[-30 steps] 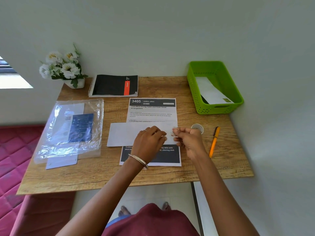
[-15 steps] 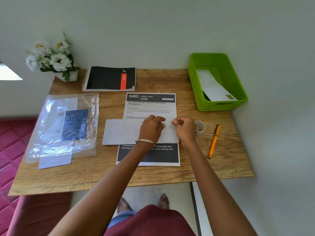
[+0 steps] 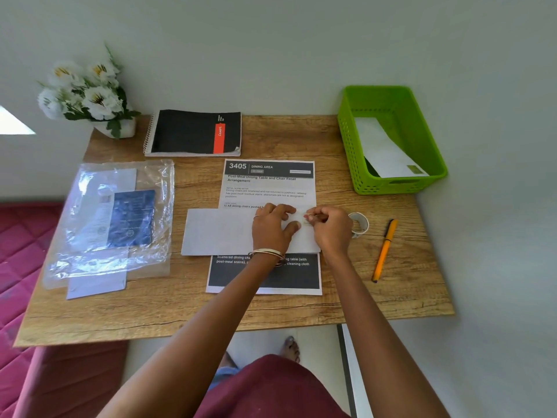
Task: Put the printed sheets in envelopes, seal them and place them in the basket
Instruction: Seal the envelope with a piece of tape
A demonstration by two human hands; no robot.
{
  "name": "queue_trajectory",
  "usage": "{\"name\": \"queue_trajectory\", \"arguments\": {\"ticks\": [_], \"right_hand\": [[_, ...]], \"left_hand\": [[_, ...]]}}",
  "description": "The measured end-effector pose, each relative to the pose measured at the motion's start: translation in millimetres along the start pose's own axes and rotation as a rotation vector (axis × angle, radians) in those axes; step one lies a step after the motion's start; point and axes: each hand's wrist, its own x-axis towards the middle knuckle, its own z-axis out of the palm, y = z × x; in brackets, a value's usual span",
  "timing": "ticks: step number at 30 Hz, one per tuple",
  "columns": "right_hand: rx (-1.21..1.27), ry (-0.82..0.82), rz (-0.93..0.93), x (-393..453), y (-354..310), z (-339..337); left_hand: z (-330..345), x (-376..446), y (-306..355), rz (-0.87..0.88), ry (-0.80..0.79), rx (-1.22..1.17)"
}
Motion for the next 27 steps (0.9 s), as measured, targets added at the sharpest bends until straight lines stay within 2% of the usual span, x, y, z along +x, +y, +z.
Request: {"name": "queue_trajectory", "arguments": {"ticks": [5,12,17,27], "right_hand": [[-0.004,0.017,0.026,0.2,-2.2,-0.1],[-0.054,-0.017,0.158,5.7,-10.9,-2.6],[-0.069,-0.016,0.224,10.3,-12.5,-3.7],[-0.047,0.098,0.258,14.9,-8.5,-3.9]], "left_hand": [[0.7,-2.5,0.5,0.019,0.027,0.006],[1.2,-4.8,-0.7,0.107,0.064,0.042],[3.2,-3.4,-8.9,0.255,0.104,0.111],[-1.1,-1.0,-14.8,0.431,0.002,0.21]]}}
